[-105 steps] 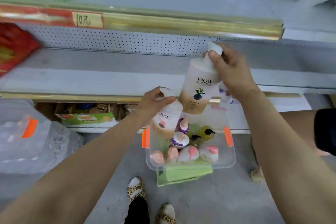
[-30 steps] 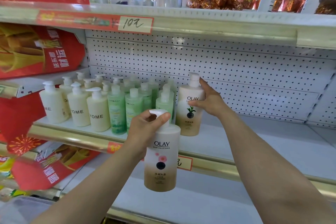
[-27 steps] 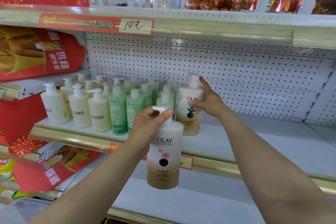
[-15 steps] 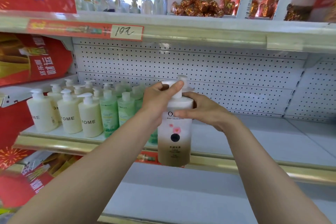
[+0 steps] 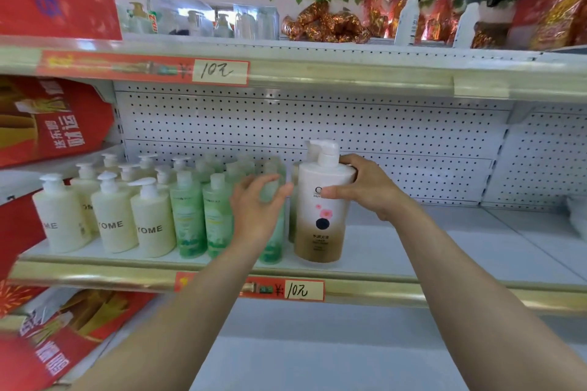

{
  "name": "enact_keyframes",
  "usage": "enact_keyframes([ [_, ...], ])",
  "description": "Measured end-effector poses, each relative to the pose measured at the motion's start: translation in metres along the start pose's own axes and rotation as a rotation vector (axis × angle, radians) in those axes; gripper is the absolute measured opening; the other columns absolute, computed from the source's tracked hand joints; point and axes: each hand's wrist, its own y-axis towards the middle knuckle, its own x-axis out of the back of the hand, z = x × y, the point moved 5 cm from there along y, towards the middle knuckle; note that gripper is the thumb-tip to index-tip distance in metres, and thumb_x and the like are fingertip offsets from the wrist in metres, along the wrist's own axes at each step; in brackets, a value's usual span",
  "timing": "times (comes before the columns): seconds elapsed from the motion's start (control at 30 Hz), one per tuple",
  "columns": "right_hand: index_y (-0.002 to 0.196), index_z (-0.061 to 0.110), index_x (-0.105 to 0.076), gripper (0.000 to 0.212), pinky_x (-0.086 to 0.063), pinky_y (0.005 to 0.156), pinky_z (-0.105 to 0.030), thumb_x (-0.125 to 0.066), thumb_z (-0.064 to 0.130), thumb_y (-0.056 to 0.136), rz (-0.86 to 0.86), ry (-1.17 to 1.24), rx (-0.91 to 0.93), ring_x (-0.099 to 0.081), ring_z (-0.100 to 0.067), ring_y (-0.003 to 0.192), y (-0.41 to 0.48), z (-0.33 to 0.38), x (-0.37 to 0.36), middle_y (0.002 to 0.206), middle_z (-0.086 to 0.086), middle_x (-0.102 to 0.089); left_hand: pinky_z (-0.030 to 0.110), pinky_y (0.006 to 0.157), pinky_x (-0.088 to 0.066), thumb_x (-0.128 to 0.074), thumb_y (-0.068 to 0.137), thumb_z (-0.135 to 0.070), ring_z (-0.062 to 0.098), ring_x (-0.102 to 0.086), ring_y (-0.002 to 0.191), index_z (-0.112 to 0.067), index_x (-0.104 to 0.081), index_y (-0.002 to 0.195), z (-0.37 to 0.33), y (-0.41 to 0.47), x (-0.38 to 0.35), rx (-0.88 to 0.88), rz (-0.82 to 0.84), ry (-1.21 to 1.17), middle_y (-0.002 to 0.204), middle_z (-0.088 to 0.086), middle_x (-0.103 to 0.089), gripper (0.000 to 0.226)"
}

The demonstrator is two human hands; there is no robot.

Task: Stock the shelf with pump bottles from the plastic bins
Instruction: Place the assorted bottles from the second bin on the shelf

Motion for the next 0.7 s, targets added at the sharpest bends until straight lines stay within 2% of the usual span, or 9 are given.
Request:
enact_keyframes([
  [0.13,0.116,0.025,-0.061,0.066,-0.055,0.076,-0.021,-0.095,0.026,0.059,0.012,0.005,-0.044,-0.068,-0.007,0.096,0.009,-0.020,-0.016,0.108,0.009,-0.070,0.042,0.119,-0.023,-0.071,0.083,-0.050,0.020,-0.022,0.146,-0.042,-0.065,0.120,0.024,-0.003,-0.007,0.010,0.110,0.090,0.157,0.001,-0.028,0.038],
  [0.23,0.109,0.035,-0.062,0.059,-0.053,0.070,-0.013,-0.094,0.025,0.060,0.007,0.032,-0.048,-0.068,0.000,0.093,0.013,-0.028,-0.022,0.107,0.015,-0.071,0.037,0.118,-0.024,-0.071,0.084,-0.049,0.018,-0.022,0.147,-0.044,-0.062,0.125,0.031,-0.003,-0.007,-0.008,0.148,0.084,0.159,-0.001,-0.025,0.042],
  [0.43,0.122,0.034,-0.062,0.065,-0.054,0.095,-0.034,-0.091,0.025,0.065,0.056,-0.009,-0.063,-0.066,-0.010,0.105,0.020,-0.028,-0.027,0.113,0.012,-0.071,0.038,0.118,-0.024,-0.071,0.083,-0.049,0.017,-0.021,0.147,-0.048,-0.059,0.124,0.032,-0.003,-0.006,-0.040,0.160,0.094,0.160,-0.002,-0.023,0.042],
  [0.7,0.134,0.027,-0.055,0.075,-0.051,0.100,-0.040,-0.090,0.028,0.068,0.034,-0.158,-0.098,-0.063,-0.015,0.109,0.017,-0.018,-0.027,0.121,0.007,-0.066,0.039,0.119,-0.024,-0.072,0.084,-0.046,0.017,-0.017,0.149,-0.046,-0.057,0.127,0.032,-0.002,-0.006,-0.041,0.190,0.096,0.161,-0.001,-0.020,0.046],
])
